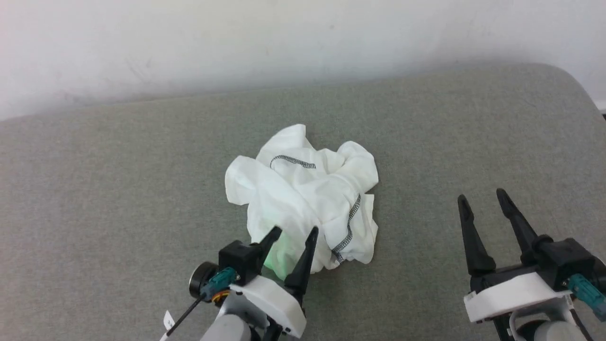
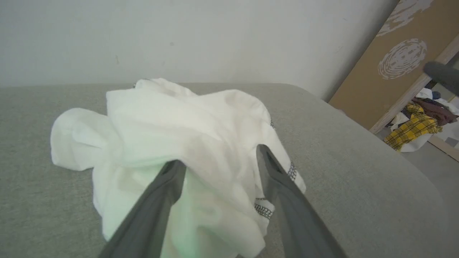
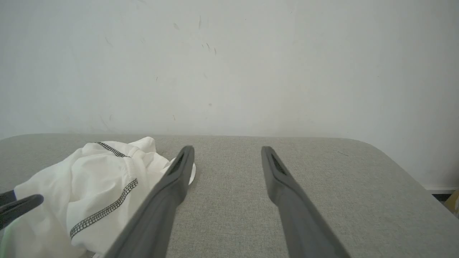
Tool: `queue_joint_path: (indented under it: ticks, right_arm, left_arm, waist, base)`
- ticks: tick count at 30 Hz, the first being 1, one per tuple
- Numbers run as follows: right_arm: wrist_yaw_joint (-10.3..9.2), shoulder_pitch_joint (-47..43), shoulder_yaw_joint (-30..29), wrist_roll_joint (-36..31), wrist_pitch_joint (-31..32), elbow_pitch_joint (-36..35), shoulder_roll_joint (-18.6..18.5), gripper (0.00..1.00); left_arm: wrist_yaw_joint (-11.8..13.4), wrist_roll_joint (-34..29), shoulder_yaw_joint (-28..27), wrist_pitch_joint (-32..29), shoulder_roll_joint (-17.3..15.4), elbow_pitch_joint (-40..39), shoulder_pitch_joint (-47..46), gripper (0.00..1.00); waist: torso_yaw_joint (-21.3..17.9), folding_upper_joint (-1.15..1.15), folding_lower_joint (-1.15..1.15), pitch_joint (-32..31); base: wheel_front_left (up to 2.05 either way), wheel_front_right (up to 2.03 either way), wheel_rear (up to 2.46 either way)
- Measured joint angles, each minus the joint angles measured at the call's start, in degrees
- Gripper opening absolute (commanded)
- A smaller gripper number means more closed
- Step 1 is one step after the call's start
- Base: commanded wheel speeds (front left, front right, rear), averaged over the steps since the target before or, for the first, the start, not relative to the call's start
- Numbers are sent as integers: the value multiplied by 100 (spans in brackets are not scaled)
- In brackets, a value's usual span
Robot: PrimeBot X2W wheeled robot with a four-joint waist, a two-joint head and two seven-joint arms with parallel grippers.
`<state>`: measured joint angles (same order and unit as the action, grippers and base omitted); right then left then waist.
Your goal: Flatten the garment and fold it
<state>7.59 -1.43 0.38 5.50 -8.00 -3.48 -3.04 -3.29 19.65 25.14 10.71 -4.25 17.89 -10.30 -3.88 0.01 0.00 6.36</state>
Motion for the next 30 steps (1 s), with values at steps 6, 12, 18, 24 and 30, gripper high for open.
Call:
queue_joint_path:
  ticks: [6, 12, 18, 24, 30]
  right_arm:
    - [0, -190, 0, -7, 89, -19, 0, 100]
    - [0, -275, 5, -8, 143, -73, 0, 100]
    - [0, -335, 5, -42, 191, -135, 0, 100]
    - [0, -381, -16, -48, 202, -234, 0, 100]
    - [0, -380, -9, -48, 242, -271, 0, 100]
  left_arm:
    - [294, 26, -267, 361, 55, -683, 97, 100]
    - [616, -10, -820, 402, 14, -1037, 291, 100]
    - [889, -99, -1563, 403, -187, -1334, 606, 100]
    - [943, -153, -2030, 402, -423, -1399, 1003, 100]
    - [945, -142, -2151, 402, -497, -1344, 1036, 100]
  waist:
    - [93, 0, 0, -244]
    - [172, 0, 0, -421]
    - [182, 0, 0, -488]
    - [219, 0, 0, -468]
    - [255, 0, 0, -383]
  base:
    - [0, 0, 0]
    - [0, 0, 0]
    - [0, 0, 0]
    - [0, 0, 0]
    - [0, 0, 0]
